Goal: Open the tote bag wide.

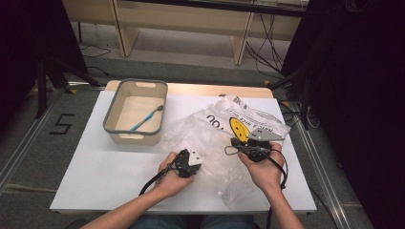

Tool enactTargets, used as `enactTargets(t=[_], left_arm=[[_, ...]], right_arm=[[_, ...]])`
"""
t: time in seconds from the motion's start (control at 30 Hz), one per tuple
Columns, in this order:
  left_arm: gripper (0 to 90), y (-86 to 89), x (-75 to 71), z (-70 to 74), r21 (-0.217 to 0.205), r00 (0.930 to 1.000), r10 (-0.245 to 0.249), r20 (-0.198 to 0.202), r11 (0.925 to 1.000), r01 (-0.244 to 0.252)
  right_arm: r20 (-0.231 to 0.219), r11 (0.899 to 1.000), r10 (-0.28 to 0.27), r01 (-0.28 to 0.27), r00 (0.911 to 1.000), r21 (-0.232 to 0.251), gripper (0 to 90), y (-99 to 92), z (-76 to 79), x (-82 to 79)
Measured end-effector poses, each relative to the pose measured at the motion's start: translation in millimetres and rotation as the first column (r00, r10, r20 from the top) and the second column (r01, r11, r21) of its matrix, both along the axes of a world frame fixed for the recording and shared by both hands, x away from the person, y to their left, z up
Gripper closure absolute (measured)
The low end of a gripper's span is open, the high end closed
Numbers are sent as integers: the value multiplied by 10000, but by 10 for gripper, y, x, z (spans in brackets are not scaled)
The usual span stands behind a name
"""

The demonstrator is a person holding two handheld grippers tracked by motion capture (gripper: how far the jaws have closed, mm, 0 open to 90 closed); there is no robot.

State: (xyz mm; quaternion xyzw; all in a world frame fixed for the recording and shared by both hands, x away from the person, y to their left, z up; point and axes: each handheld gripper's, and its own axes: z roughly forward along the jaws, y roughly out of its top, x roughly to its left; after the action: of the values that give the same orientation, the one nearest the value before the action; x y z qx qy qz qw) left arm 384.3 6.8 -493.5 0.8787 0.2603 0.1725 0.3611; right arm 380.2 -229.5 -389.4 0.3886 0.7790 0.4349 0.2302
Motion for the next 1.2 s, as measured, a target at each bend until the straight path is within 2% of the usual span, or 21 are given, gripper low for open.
enactTargets(t=[0.5, 0.9, 1.2], left_arm=[[895, 1, -4, 3, 103, 10000, -58, 52, 9999, 58], [895, 2, -3, 3, 104, 10000, -72, 57, 9999, 71], [893, 23, 5, 10, 38, 9999, -132, 59, 9999, 132]], right_arm=[[703, 9974, -346, 299, 9969, 659, 900, -12, 224, 75], [897, 9936, -547, 452, 9945, 1038, 900, -9, 296, 85], [778, 9946, -476, 400, 9958, 960, 900, 1, 262, 85]])
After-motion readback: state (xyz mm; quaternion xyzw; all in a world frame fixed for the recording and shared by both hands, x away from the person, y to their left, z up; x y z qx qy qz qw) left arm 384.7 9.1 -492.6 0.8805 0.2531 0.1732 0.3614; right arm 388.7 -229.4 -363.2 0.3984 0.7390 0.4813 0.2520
